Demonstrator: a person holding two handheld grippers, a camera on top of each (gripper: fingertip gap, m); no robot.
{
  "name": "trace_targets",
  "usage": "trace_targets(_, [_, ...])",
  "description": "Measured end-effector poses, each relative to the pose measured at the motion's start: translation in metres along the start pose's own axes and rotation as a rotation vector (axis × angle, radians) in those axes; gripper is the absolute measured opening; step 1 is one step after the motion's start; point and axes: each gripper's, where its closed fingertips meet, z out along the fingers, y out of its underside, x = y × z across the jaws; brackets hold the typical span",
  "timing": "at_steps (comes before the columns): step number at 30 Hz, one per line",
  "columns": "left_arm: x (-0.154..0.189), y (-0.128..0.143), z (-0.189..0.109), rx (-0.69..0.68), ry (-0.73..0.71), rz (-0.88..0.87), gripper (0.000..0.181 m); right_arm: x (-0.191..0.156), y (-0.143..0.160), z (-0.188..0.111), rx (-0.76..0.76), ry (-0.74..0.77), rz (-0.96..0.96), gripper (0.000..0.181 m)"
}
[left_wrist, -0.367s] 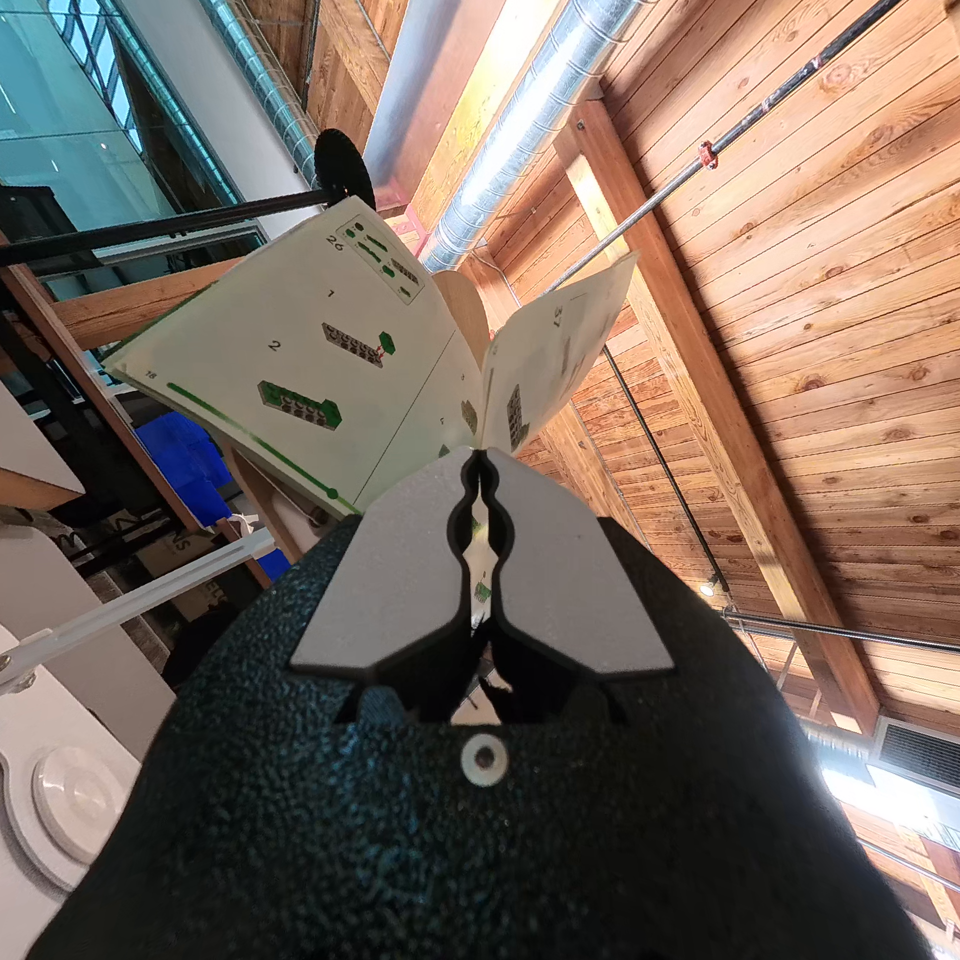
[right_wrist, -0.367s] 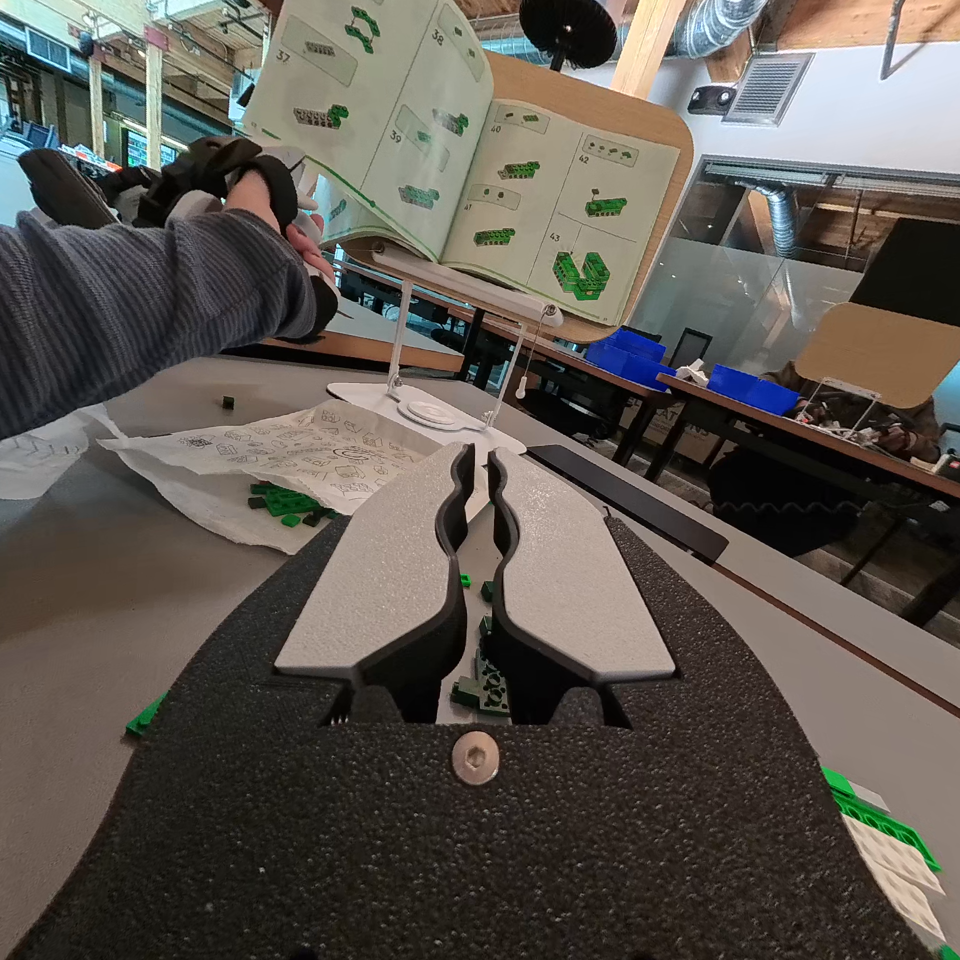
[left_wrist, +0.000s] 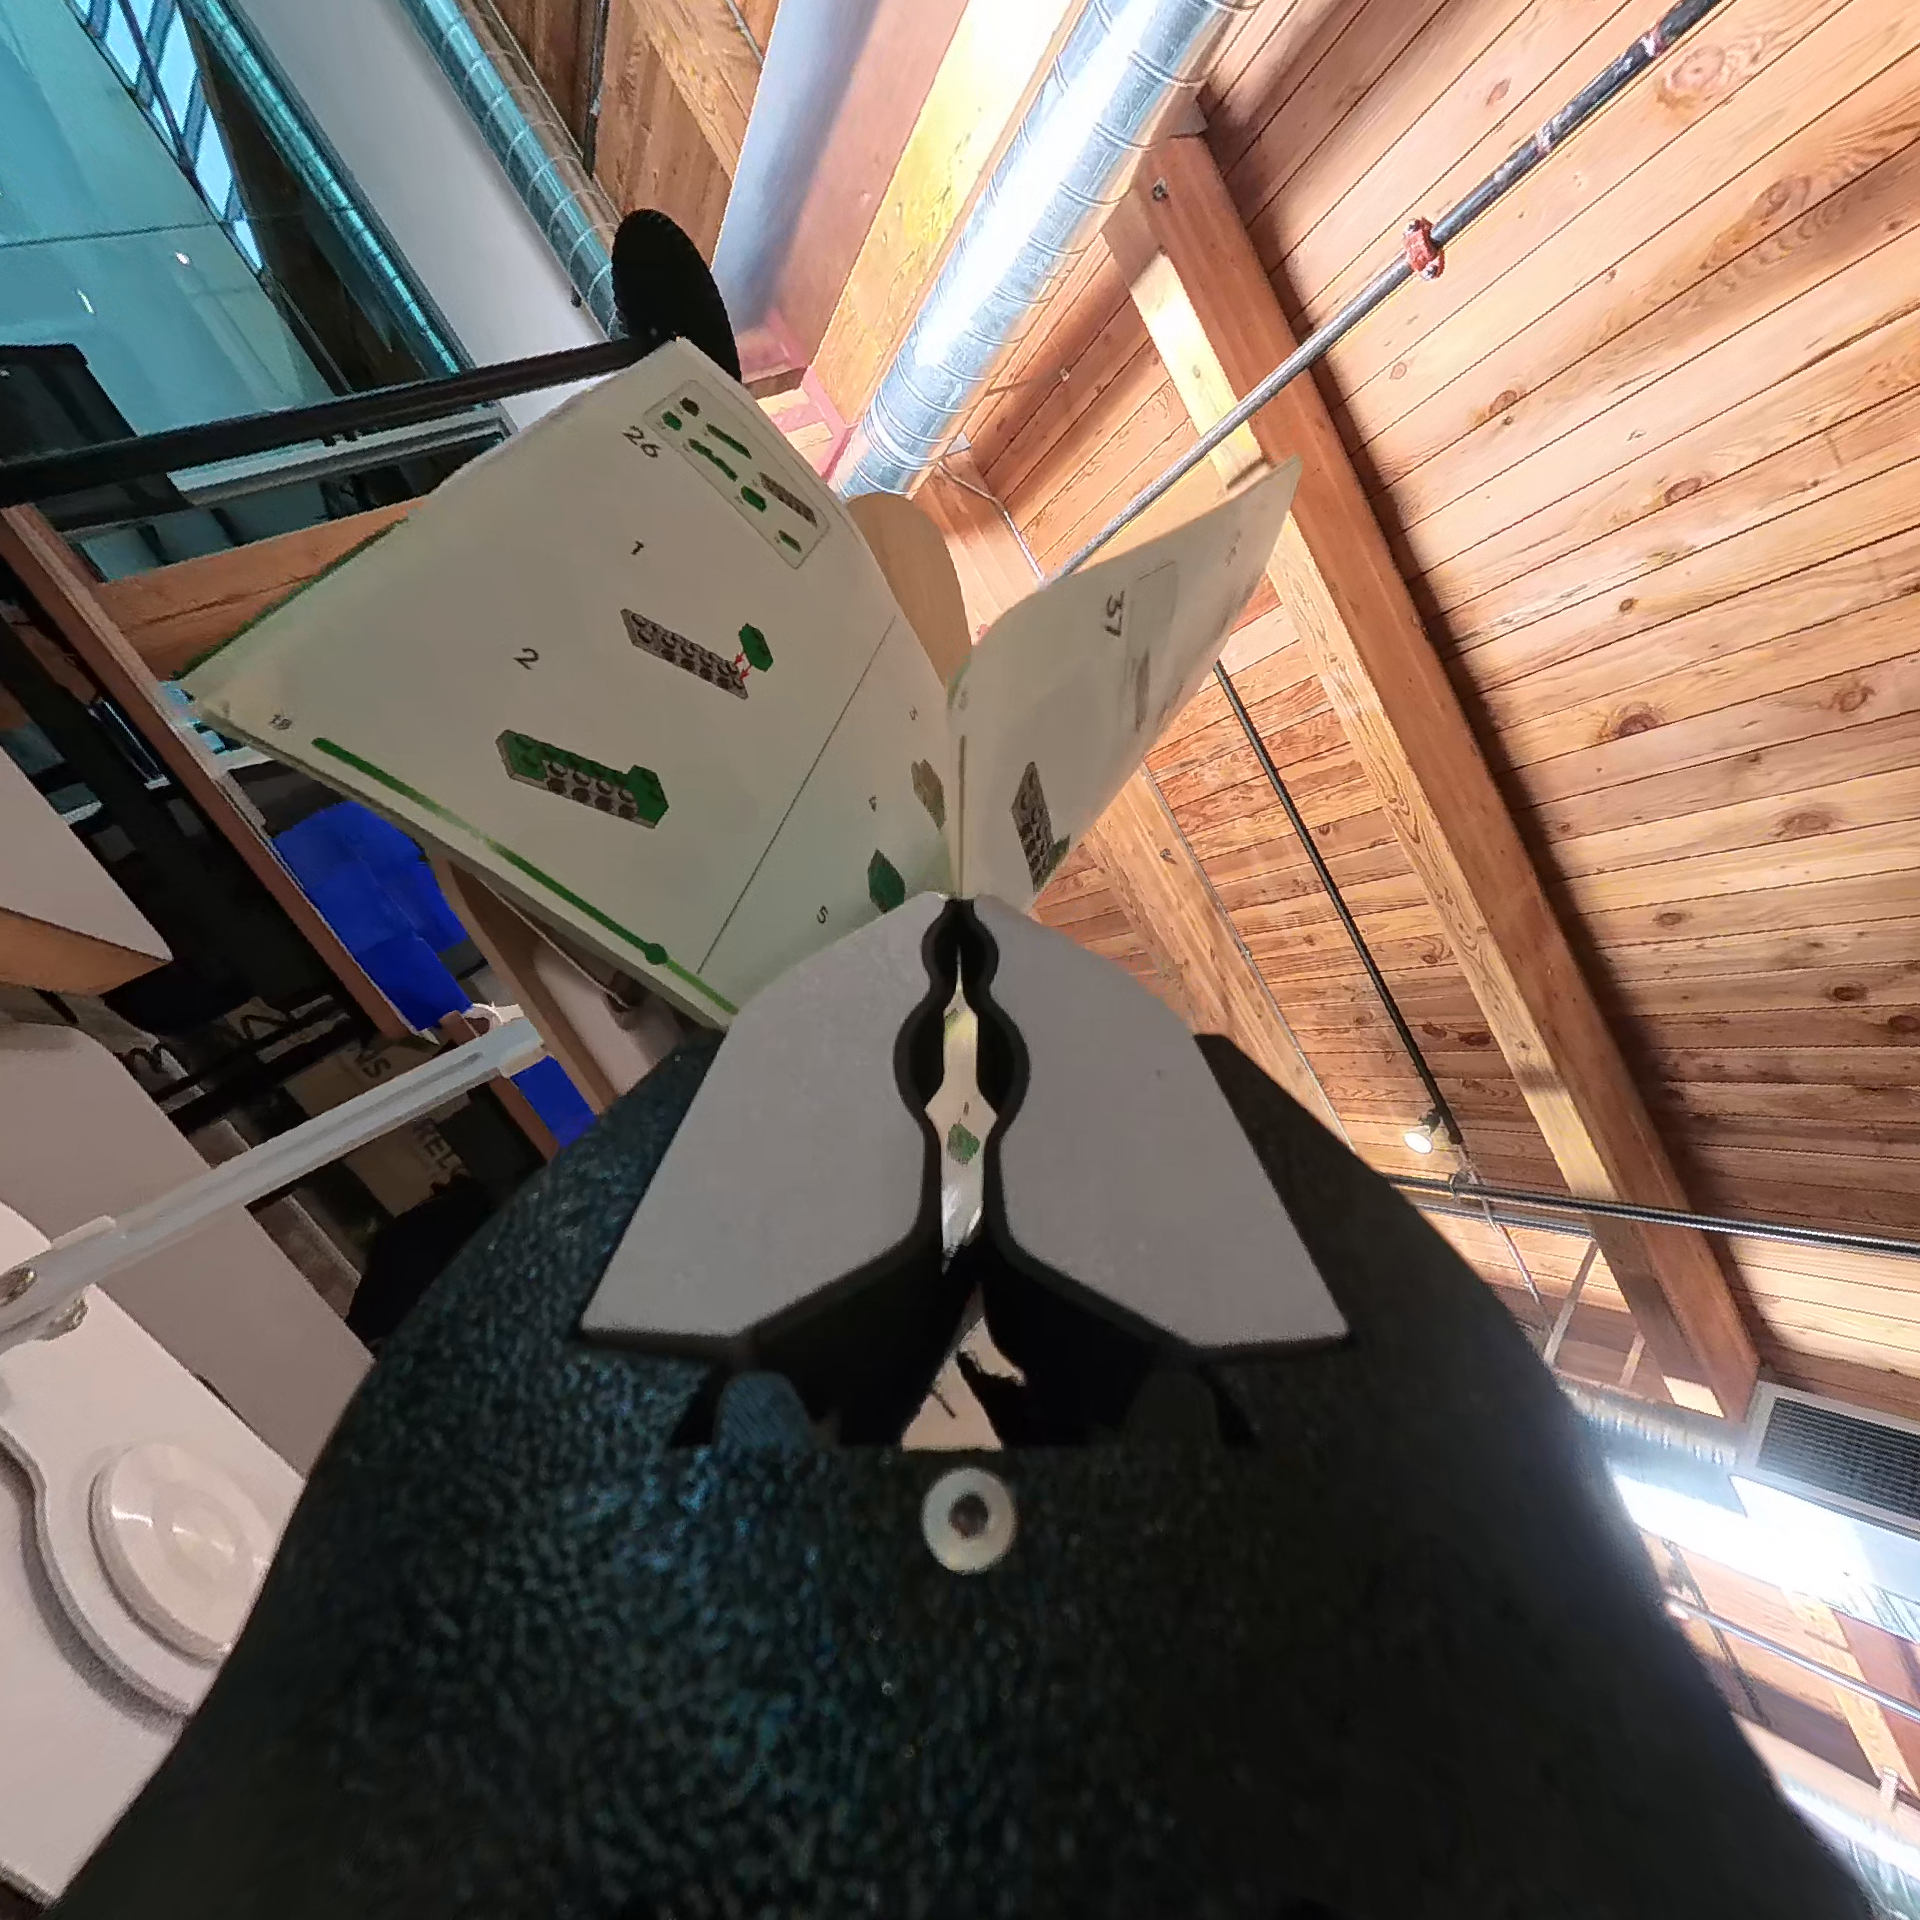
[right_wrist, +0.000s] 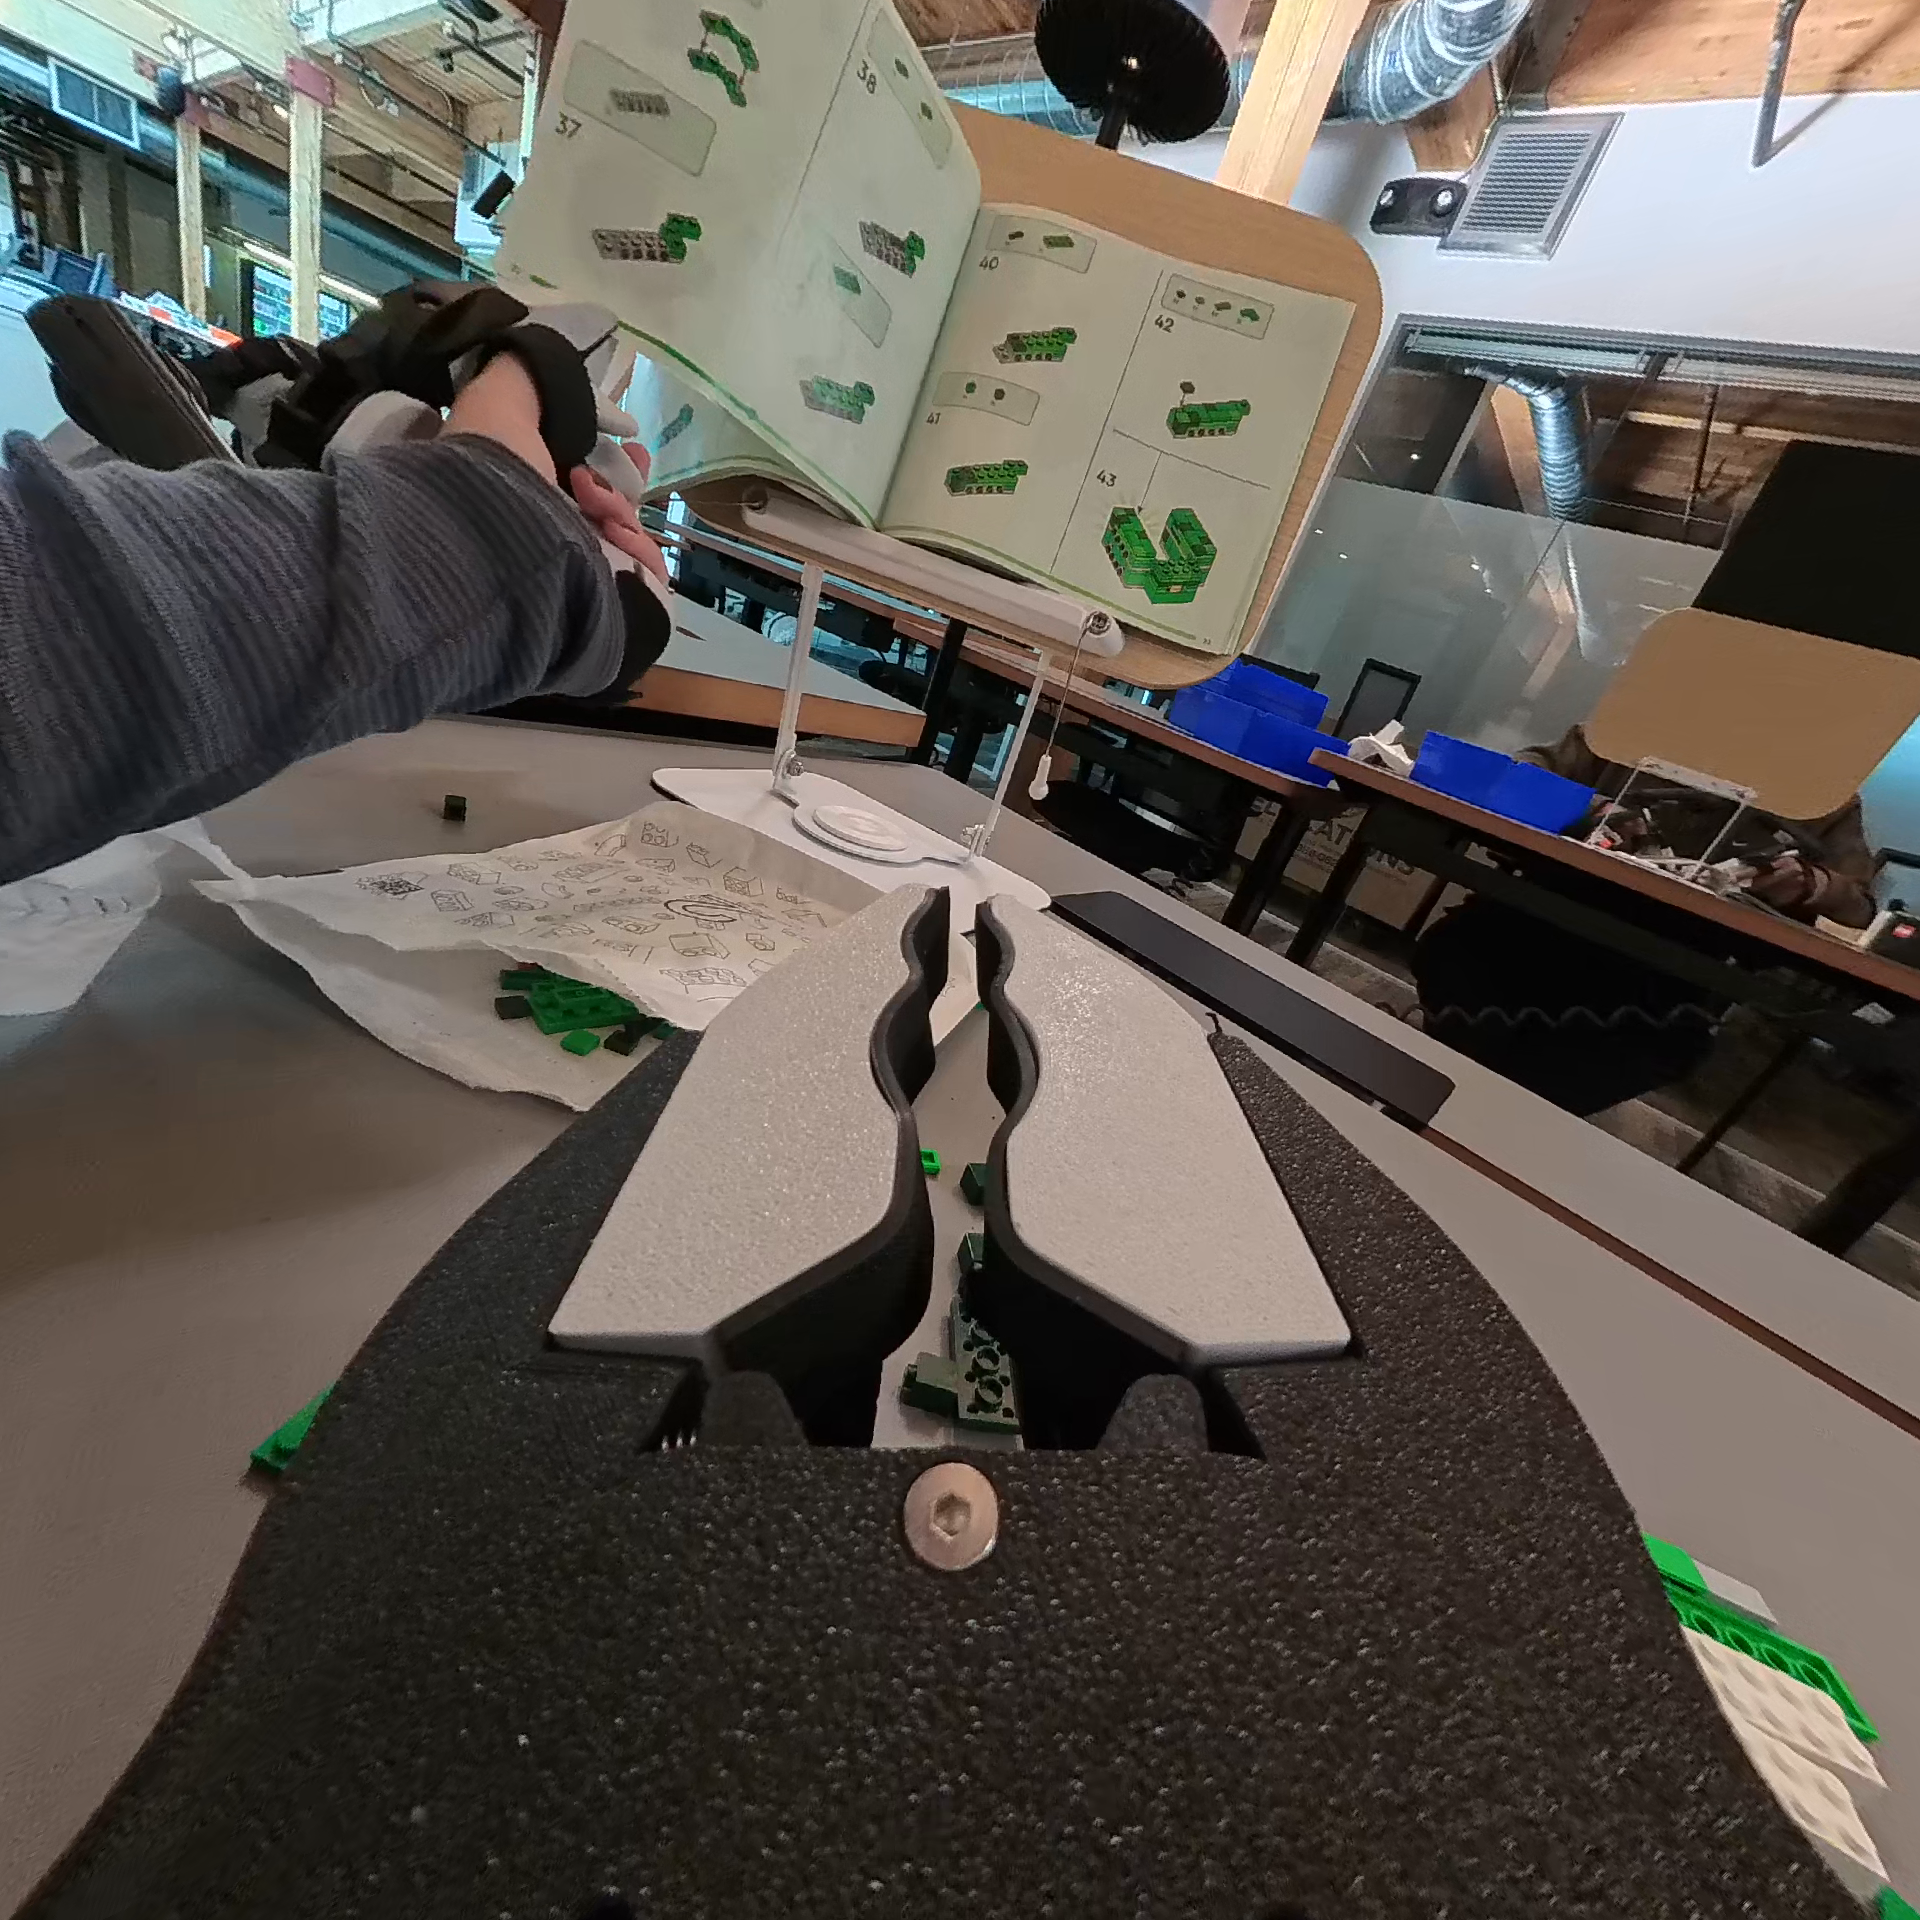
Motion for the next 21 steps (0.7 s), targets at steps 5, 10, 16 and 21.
trace_targets(5, [0.006, 0.005, 0.0, -0.011, 0.014, 0.003, 0.0, 0.001, 0.0, -0.001, 0.002, 0.004, 0.006, 0.004])
trace_targets(10, [0.012, 0.012, 0.003, -0.029, 0.027, -0.003, 0.0, 0.002, 0.0, -0.002, 0.002, 0.01, 0.007, 0.004])
trace_targets(16, [0.022, 0.017, 0.005, -0.065, 0.046, 0.011, 0.0, 0.001, 0.0, -0.002, 0.001, 0.011, 0.002, 0.004])
trace_targets(21, [0.023, 0.021, 0.003, -0.085, 0.044, 0.016, 0.0, 0.0, 0.0, -0.002, 0.004, 0.001, 0.002, 0.004])
